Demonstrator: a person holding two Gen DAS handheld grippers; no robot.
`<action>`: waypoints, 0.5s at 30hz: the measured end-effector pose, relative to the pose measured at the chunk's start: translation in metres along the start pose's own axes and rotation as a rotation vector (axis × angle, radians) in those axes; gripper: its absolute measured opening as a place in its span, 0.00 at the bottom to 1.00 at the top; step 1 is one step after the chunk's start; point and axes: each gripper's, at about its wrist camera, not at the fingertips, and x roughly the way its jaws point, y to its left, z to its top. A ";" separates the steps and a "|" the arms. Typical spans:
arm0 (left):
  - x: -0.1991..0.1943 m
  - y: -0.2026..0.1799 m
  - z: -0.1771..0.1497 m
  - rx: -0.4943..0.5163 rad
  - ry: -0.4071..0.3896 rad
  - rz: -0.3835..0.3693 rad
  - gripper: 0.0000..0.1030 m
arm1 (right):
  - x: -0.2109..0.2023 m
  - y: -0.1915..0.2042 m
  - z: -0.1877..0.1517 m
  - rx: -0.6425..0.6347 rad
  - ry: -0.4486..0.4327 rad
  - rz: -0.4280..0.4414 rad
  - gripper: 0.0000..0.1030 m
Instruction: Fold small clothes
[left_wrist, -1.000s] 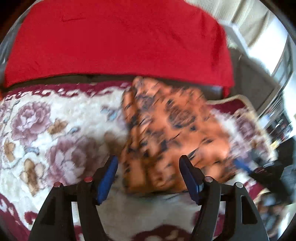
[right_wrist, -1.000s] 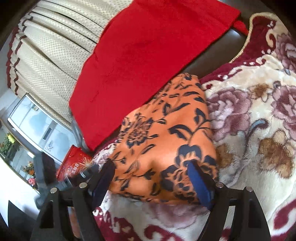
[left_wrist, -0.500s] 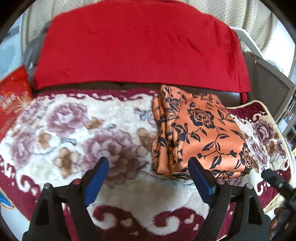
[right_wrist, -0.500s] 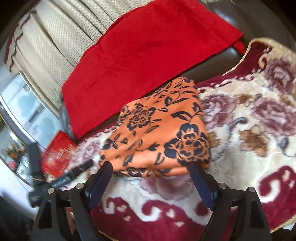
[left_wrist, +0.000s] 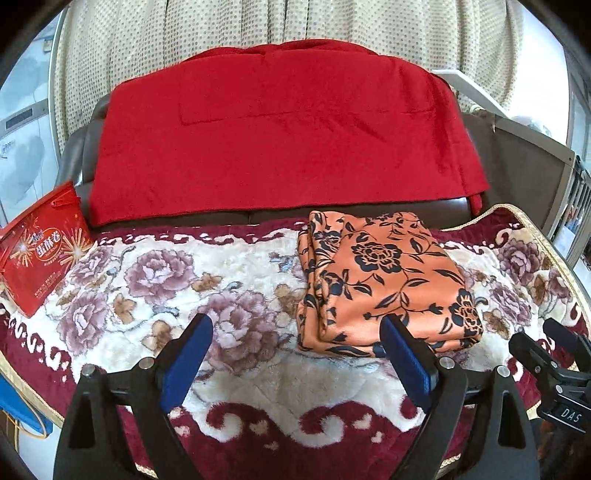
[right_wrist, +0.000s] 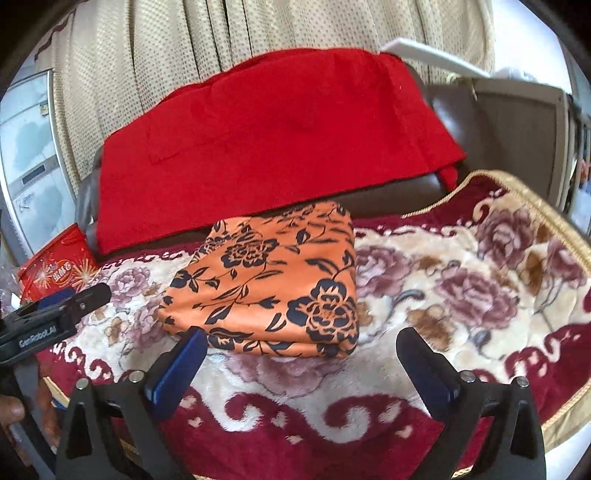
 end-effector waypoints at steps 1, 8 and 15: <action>-0.002 -0.003 -0.001 0.003 -0.001 0.003 0.89 | -0.002 0.001 0.000 -0.004 -0.005 -0.005 1.00; -0.009 -0.017 -0.003 0.022 0.014 -0.003 0.90 | -0.013 0.005 0.003 -0.036 -0.031 -0.027 1.00; -0.010 -0.021 -0.001 0.015 0.028 -0.031 0.90 | -0.011 0.005 0.005 -0.090 -0.006 -0.100 1.00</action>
